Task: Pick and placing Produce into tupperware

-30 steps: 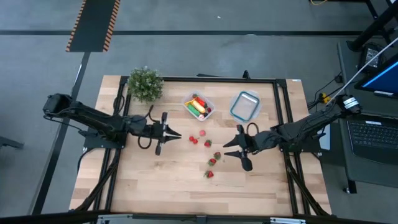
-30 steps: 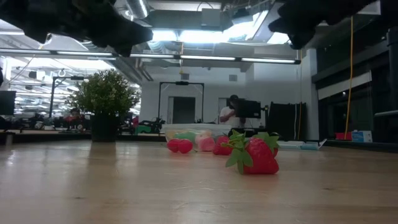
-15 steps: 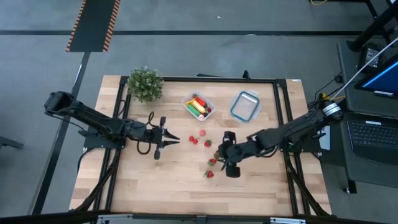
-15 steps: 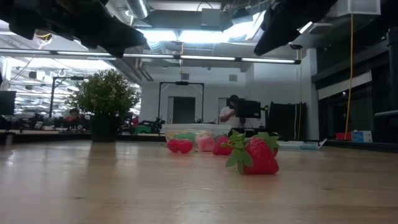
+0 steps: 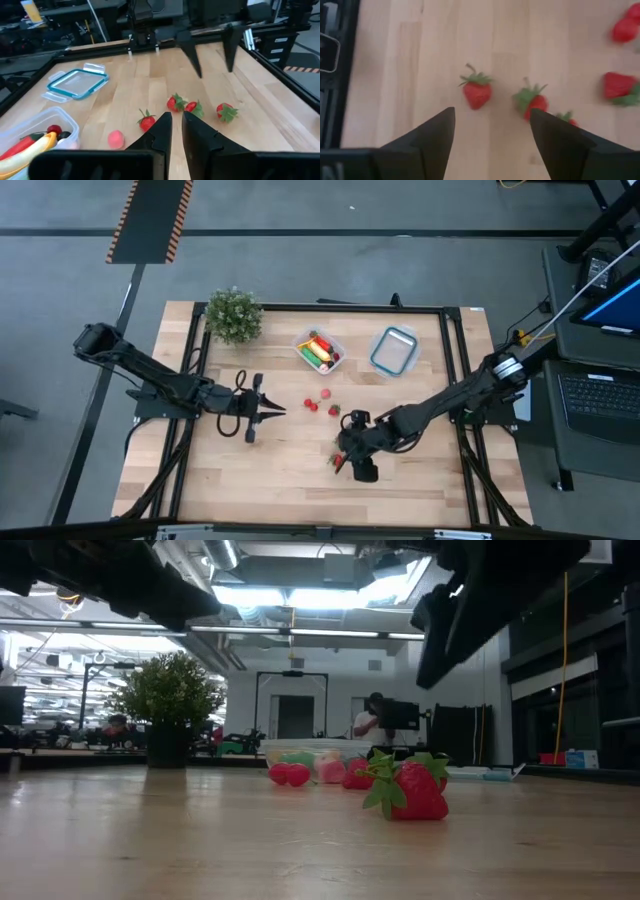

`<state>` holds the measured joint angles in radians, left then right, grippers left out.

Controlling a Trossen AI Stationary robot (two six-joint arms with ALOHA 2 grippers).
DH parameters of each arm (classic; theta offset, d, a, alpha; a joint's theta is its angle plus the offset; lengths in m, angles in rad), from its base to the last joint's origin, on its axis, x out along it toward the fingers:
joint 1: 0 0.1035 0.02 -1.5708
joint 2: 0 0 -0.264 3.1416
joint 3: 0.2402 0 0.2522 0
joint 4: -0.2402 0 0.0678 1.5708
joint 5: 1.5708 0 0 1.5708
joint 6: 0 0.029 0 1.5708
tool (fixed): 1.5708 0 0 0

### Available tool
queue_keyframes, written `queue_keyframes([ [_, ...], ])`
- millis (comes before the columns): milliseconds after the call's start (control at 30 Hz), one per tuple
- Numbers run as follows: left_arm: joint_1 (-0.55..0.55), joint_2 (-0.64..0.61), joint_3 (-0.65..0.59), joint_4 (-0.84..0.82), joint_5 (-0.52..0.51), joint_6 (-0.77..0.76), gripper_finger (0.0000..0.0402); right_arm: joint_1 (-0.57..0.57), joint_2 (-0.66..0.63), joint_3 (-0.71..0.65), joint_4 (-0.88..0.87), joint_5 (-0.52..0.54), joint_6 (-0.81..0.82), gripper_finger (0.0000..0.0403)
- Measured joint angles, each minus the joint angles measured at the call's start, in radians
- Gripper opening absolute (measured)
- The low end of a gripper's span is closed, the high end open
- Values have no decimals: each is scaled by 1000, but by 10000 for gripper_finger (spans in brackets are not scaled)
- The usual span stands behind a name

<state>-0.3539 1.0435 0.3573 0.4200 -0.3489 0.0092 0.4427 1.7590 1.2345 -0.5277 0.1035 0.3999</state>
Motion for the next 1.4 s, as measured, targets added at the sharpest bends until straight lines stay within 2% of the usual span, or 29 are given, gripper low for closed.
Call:
queue_keyframes([
  [133,-24,0,0,-17,-44,-7,26,15,29,7,7,-3,41,259],
  [400,-50,0,0,-14,-44,-11,11,21,85,8,125,-1,43,259],
  [667,-63,0,0,-10,-42,-29,1,21,141,8,151,-2,56,259],
  [1400,-62,0,0,-14,-43,-29,44,23,227,6,198,0,93,259],
])
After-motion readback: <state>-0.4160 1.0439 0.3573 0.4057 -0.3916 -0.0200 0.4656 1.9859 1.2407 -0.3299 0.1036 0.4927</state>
